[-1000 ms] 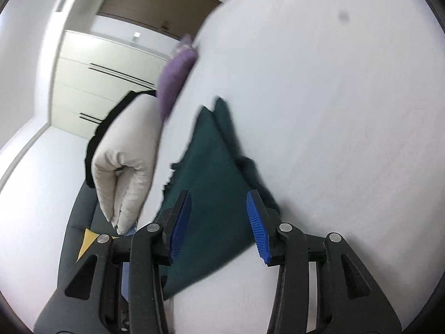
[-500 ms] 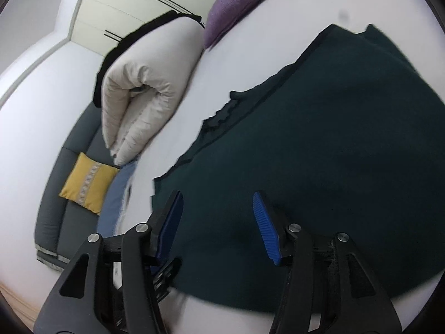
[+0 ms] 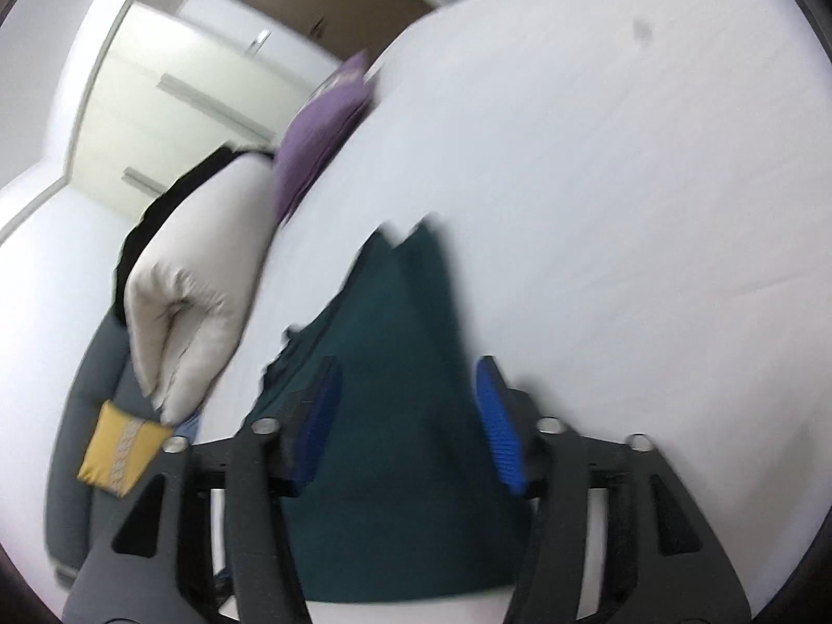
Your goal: Fold small clothes
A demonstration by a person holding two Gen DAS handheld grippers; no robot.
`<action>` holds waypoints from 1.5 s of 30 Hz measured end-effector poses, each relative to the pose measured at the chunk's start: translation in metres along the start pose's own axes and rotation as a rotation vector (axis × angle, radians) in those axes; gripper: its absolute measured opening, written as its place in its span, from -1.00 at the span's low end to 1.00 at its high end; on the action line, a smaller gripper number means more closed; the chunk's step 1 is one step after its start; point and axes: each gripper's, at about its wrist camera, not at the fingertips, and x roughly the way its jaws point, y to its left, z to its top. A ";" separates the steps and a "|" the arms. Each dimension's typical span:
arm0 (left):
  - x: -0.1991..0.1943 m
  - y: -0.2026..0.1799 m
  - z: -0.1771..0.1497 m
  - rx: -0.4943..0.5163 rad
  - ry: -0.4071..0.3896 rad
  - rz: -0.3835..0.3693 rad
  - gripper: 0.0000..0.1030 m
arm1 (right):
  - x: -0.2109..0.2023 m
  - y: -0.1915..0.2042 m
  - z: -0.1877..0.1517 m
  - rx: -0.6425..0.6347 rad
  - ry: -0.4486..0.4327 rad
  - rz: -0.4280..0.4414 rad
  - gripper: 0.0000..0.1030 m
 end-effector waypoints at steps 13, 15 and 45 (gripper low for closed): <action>0.043 -0.014 0.072 -0.043 0.016 -0.115 0.22 | -0.033 -0.024 0.009 -0.057 0.124 0.010 0.40; 0.063 -0.016 0.070 -0.050 0.068 -0.100 0.20 | -0.011 -0.022 0.004 -0.069 0.215 0.006 0.40; 0.086 -0.006 0.061 -0.030 0.085 -0.141 0.27 | 0.026 -0.031 -0.017 0.181 0.376 0.172 -0.44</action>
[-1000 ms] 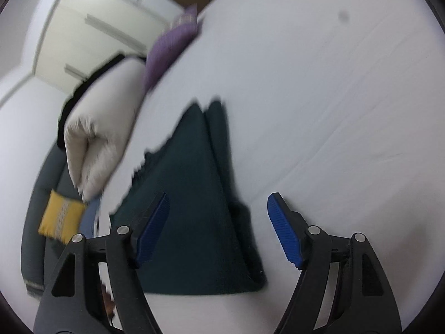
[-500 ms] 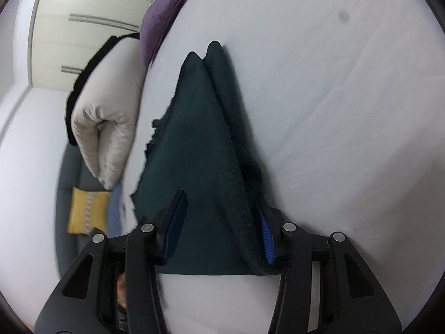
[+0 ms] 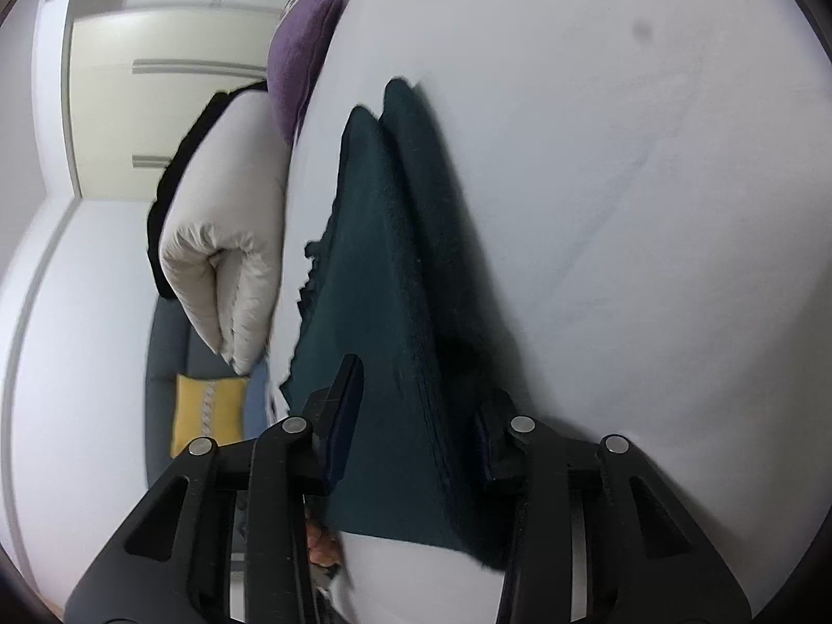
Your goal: Fold small clothes
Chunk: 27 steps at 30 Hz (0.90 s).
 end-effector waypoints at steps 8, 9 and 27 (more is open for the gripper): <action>0.001 -0.001 0.000 -0.001 -0.003 0.001 0.27 | 0.002 0.002 -0.004 -0.051 -0.004 -0.068 -0.78; 0.001 -0.001 0.000 -0.003 -0.001 -0.001 0.27 | 0.002 0.004 -0.005 -0.060 -0.010 -0.081 -0.79; -0.006 0.022 0.010 -0.139 0.033 -0.130 0.16 | 0.007 0.104 -0.030 -0.347 -0.124 -0.389 -0.81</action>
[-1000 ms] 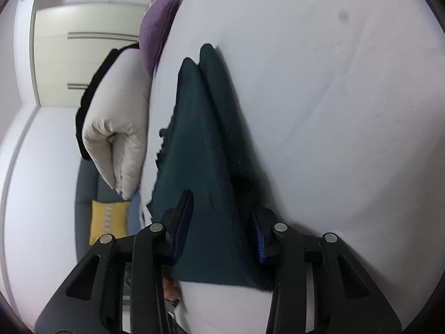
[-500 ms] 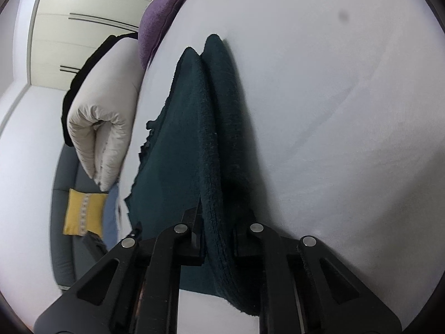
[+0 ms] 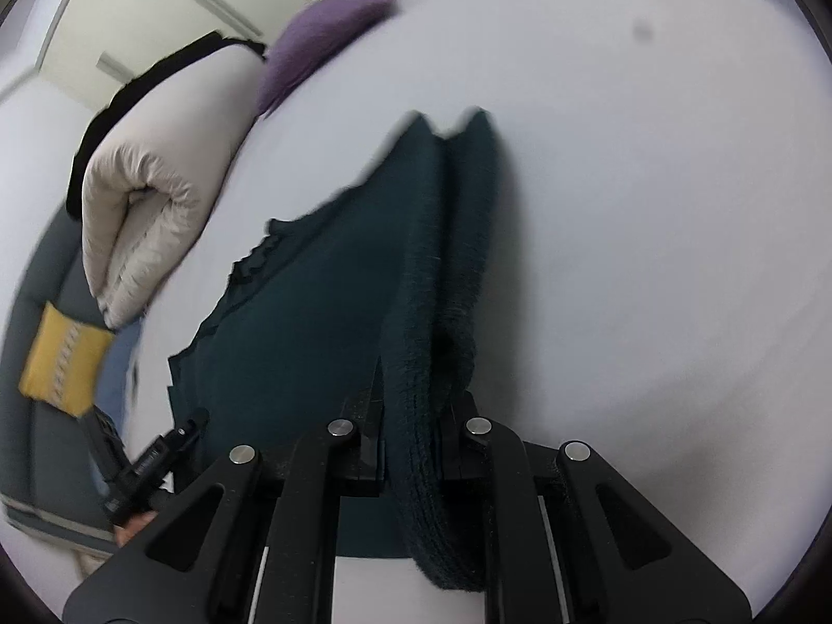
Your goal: Fold small clothes
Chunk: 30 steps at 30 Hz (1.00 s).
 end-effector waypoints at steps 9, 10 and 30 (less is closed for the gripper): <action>-0.032 0.050 0.001 -0.243 -0.008 -0.291 0.15 | 0.052 0.230 -0.064 -0.620 0.128 0.001 -0.80; -0.032 0.051 0.002 -0.247 -0.002 -0.309 0.18 | 0.069 0.243 -0.077 -0.664 0.173 0.007 -0.81; 0.012 0.012 0.031 -0.179 0.177 -0.192 -0.48 | 0.023 0.216 -0.119 -0.817 0.225 0.186 -0.23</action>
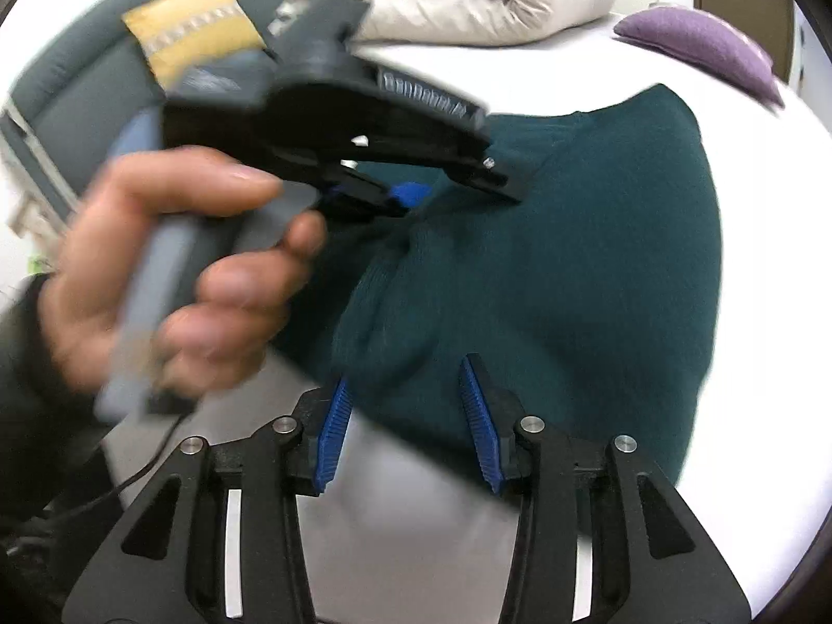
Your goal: Fold small clothes
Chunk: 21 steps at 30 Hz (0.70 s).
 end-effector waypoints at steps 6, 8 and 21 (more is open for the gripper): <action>-0.023 0.002 0.000 0.033 -0.010 -0.022 -0.75 | -0.062 -0.089 -0.011 0.270 -0.179 0.001 -0.19; -0.029 0.006 0.001 0.041 -0.013 -0.018 -0.76 | -0.066 -0.120 -0.011 0.353 -0.194 -0.063 -0.17; -0.096 0.058 0.022 -0.018 -0.110 -0.023 -0.78 | -0.032 -0.103 0.001 0.197 -0.106 -0.179 -0.14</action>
